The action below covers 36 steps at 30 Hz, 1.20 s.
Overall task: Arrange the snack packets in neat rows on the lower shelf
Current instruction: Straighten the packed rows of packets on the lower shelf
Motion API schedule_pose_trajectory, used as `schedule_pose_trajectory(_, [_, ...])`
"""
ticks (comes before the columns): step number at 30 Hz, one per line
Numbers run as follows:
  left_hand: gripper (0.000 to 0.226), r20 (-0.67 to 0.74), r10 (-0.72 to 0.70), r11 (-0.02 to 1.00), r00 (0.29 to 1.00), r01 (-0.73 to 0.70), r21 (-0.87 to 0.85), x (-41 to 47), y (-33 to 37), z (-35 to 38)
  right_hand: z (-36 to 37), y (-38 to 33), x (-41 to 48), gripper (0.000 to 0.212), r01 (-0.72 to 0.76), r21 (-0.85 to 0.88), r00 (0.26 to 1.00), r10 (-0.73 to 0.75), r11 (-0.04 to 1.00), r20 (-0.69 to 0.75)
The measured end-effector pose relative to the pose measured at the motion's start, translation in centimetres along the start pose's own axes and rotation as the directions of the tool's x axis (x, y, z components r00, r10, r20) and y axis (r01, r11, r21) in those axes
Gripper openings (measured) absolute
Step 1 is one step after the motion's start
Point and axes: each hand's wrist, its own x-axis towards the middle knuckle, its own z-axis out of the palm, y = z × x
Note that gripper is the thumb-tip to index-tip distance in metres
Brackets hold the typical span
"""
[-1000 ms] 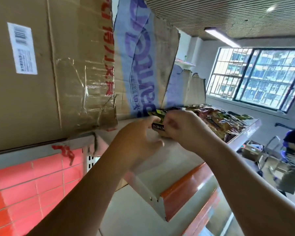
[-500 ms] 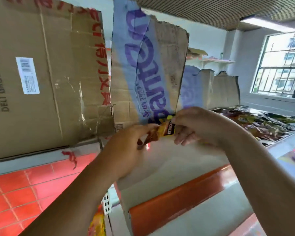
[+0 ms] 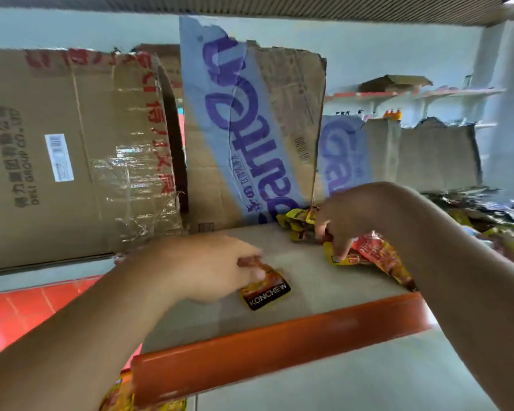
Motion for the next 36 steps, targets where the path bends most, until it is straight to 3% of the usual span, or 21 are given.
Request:
schedule_pose_trajectory(3, [0.046, 0.019, -0.094, 0.995, 0.995, 0.095, -0.039, 0.0, 2.0, 0.6, 0.4, -0.7, -0.2, 0.062, 0.024, -0.06, 0.997, -0.02, 0.998, 0.08])
schedule_pose_trajectory(7, [0.031, -0.086, -0.136, 0.986, 0.987, 0.127, -0.105, -0.9, 2.4, 2.2, 0.7, -0.9, 0.1, 0.051, 0.067, -0.126, 0.997, -0.062, 0.99, 0.049])
schedule_pose_trajectory(9, [0.035, -0.118, -0.127, 0.987, 0.985, 0.113, -0.114, -1.3, 2.2, 2.7, 0.8, -0.7, 0.3, 0.043, 0.118, -0.051, 0.993, -0.119, 0.992, -0.024])
schedule_pose_trajectory(12, [0.04, -0.135, -0.146, 0.984, 0.98, 0.13, -0.123, -1.2, 1.8, 2.8, 0.7, -0.7, 0.7, 0.042, 0.223, 0.208, 0.958, -0.175, 0.952, -0.228])
schedule_pose_trajectory(16, [0.048, -0.174, -0.172, 0.983, 0.97, 0.158, -0.091, -0.7, 1.1, 3.4, 0.2, -1.6, 1.4, 0.043, 0.426, 0.53, 0.824, -0.073, 0.733, -0.562])
schedule_pose_trajectory(19, [0.05, -0.174, -0.186, 0.981, 0.967, 0.173, -0.085, -0.7, 0.8, 3.6, -0.4, -2.0, 1.6, 0.035, 0.537, 0.675, 0.777, 0.016, 0.506, -0.63])
schedule_pose_trajectory(21, [0.047, -0.188, -0.183, 0.982, 0.965, 0.172, -0.076, -0.7, 0.7, 3.7, -0.4, -2.1, 1.9, 0.032, 0.55, 0.725, 0.778, 0.063, 0.415, -0.625])
schedule_pose_trajectory(23, [0.041, -0.203, -0.185, 0.982, 0.962, 0.173, -0.073, -0.6, 0.7, 3.8, -0.4, -2.1, 2.5, 0.034, 0.479, 0.748, 0.796, 0.131, 0.459, -0.591])
schedule_pose_trajectory(26, [0.036, -0.2, -0.19, 0.982, 0.961, 0.183, -0.053, -0.7, 0.8, 3.7, 0.0, -2.6, 3.4, 0.044, 0.233, 0.63, 0.828, 0.189, 0.741, -0.528])
schedule_pose_trajectory(28, [0.029, -0.216, -0.2, 0.979, 0.956, 0.189, -0.069, -0.8, 0.9, 3.6, 0.4, -3.2, 3.3, 0.048, 0.124, 0.497, 0.872, 0.144, 0.859, -0.467])
schedule_pose_trajectory(32, [0.017, -0.245, -0.258, 0.966, 0.934, 0.244, -0.084, -0.9, 1.1, 3.5, 0.9, -4.0, 3.1, 0.05, 0.035, 0.317, 0.943, 0.074, 0.948, -0.324])
schedule_pose_trajectory(36, [0.036, -0.239, -0.329, 0.944, 0.914, 0.322, -0.069, -1.1, 1.5, 3.1, 1.1, -5.5, 2.9, 0.055, -0.003, 0.178, 0.986, 0.033, 0.984, -0.162])
